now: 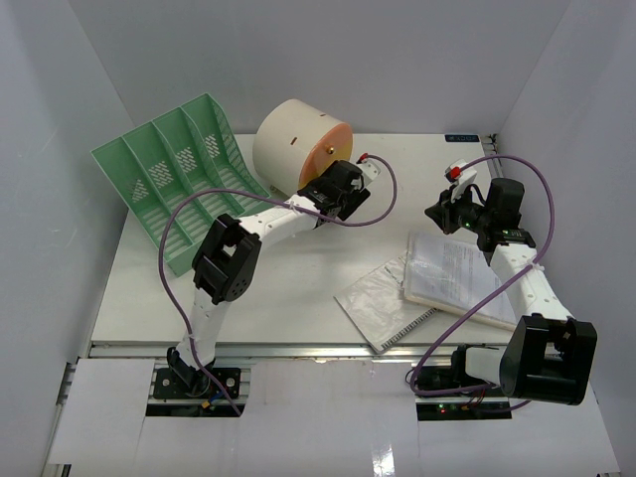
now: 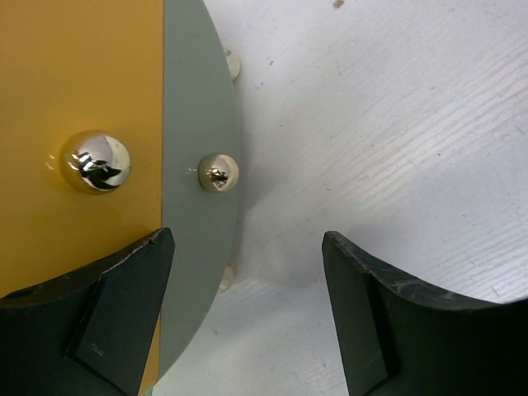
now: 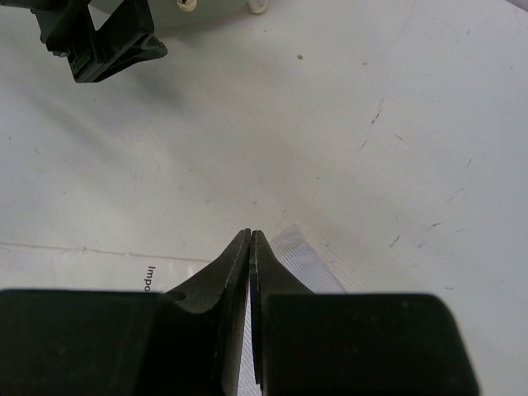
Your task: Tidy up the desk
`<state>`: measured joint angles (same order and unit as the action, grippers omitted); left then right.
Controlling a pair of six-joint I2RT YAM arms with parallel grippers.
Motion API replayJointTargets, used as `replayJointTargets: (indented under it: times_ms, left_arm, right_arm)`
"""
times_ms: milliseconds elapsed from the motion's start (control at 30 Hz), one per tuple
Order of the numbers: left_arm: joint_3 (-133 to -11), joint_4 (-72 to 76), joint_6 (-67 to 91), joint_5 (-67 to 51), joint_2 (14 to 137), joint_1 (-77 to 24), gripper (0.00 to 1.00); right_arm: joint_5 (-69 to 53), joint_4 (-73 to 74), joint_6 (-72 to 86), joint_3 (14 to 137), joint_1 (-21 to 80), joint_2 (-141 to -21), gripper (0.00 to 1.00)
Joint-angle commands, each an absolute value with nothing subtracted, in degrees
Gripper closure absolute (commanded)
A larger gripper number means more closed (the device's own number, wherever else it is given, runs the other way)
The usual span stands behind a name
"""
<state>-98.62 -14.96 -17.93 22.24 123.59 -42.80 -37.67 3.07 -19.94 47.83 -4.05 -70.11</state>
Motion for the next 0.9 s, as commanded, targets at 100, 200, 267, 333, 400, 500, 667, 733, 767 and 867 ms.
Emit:
replayJointTargets:
  times_ms: [100, 200, 267, 333, 400, 500, 667, 733, 767, 867]
  left_arm:
    - [-98.3, -15.4, -16.4, 17.8, 114.6, -43.7, 0.17]
    - [-99.3, -15.5, -17.1, 17.9, 113.1, -43.7, 0.17]
    - [-99.5, -15.6, -17.5, 18.2, 112.2, -43.7, 0.17]
    - [-99.7, -15.8, -17.9, 18.7, 111.8, -43.7, 0.17]
    - [-99.6, -15.7, -18.3, 19.5, 111.7, -43.7, 0.17]
    - [-99.7, -15.8, -18.8, 21.4, 112.1, -43.2, 0.17]
    - [-100.1, -16.2, -18.3, 22.7, 112.7, -41.6, 0.17]
    - [-100.2, -16.5, -17.4, 21.9, 112.3, -40.5, 0.17]
    - [-100.1, -16.6, -17.1, 21.4, 112.0, -40.3, 0.17]
    - [-99.8, -16.7, -16.5, 19.7, 111.1, -40.3, 0.17]
  right_arm:
    - [-38.4, 2.8, -20.7, 48.7, -4.3, -70.1, 0.92]
    - [-38.4, 2.8, -20.7, 48.7, -4.3, -70.1, 0.92]
    - [-38.4, 2.9, -20.7, 48.6, -4.3, -70.2, 0.92]
    - [-38.4, 2.8, -20.7, 48.7, -4.3, -70.2, 0.92]
    - [-38.4, 2.8, -20.7, 48.7, -4.3, -70.2, 0.92]
    - [-38.3, 2.8, -20.7, 48.7, -4.3, -70.1, 0.92]
    - [-38.3, 2.9, -20.8, 48.6, -4.4, -70.2, 0.92]
    - [-38.3, 2.9, -20.8, 48.7, -4.4, -70.2, 0.92]
    - [-38.3, 3.0, -20.8, 48.6, -4.4, -70.1, 0.92]
    - [-38.2, 2.9, -20.8, 48.5, -4.4, -70.4, 0.92]
